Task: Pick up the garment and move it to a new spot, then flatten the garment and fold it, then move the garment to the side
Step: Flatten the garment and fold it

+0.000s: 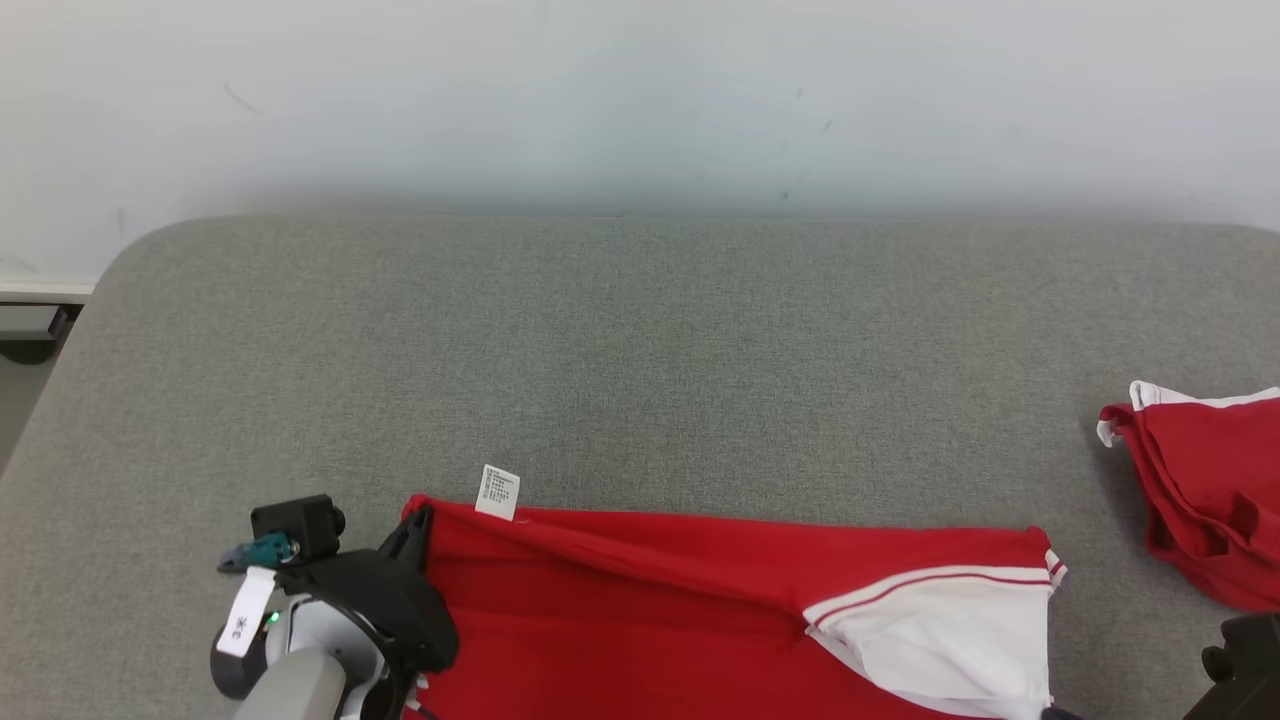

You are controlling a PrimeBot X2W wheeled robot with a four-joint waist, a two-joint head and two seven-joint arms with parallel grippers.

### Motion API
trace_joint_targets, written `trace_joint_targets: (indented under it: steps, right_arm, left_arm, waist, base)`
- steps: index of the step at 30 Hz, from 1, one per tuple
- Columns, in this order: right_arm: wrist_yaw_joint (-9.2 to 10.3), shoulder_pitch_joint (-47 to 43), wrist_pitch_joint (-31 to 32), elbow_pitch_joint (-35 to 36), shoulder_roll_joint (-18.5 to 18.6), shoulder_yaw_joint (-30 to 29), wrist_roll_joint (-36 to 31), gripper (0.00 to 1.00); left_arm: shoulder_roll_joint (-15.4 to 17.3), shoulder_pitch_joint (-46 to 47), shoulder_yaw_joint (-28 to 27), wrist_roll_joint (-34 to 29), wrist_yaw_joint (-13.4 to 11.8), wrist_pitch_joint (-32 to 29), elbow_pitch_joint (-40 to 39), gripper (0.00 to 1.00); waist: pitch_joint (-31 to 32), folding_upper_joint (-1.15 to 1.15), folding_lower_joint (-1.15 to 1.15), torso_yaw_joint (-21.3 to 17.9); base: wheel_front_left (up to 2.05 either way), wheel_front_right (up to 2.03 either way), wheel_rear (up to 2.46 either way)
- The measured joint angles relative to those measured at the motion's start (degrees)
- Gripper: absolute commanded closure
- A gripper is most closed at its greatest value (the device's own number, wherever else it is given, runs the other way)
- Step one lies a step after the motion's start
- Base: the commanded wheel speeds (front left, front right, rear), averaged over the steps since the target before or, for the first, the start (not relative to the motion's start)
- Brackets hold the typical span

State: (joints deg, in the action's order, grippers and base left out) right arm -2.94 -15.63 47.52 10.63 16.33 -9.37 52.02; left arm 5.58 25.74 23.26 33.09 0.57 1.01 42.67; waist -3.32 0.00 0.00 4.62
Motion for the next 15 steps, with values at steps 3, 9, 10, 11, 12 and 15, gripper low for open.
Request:
trace_joint_targets:
  steps: [3,9,10,11,12,15]
  right_arm:
    - [0.49,-0.5,0.9,0.1,0.1,0.0,0.0,1.0]
    - [1.51,-0.5,2.3,0.4,0.3,0.0,0.3,1.0]
    - [1.58,-0.5,2.5,0.4,0.4,0.0,0.3,1.0]
    - [1.97,-0.5,2.6,0.4,0.5,0.1,0.3,1.0]
    - [2.0,-0.6,3.0,0.4,0.5,0.2,0.3,1.0]
    - [2.6,-1.5,4.0,0.1,1.4,1.2,-0.9,0.0]
  left_arm:
    - [0.0,-1.1,0.4,0.0,0.5,0.4,-0.2,1.0]
    - [0.0,-2.1,0.9,0.0,1.1,1.1,-0.1,0.99]
    - [0.0,-2.2,0.9,0.0,1.2,1.2,-0.1,0.99]
    - [0.1,-2.2,1.0,0.0,1.5,1.2,-0.1,0.9]
    - [0.1,-2.2,1.1,0.0,1.5,1.2,0.0,0.7]
    - [0.5,-2.7,1.3,-0.1,1.5,1.1,0.4,0.0]
  waist:
    - [0.1,0.0,0.0,0.0]
    - [0.2,0.0,0.0,-0.2]
    - [0.2,0.0,0.0,-0.2]
    - [0.1,0.01,0.0,-0.2]
    - [0.1,0.01,0.0,-0.2]
    - [0.1,0.01,0.0,-0.2]
  base:
    - [0.0,0.0,0.0]
    - [0.0,0.0,0.0]
    - [0.0,0.0,0.0]
    - [0.0,0.0,0.0]
    - [0.0,0.0,0.0]
    - [0.0,0.0,0.0]
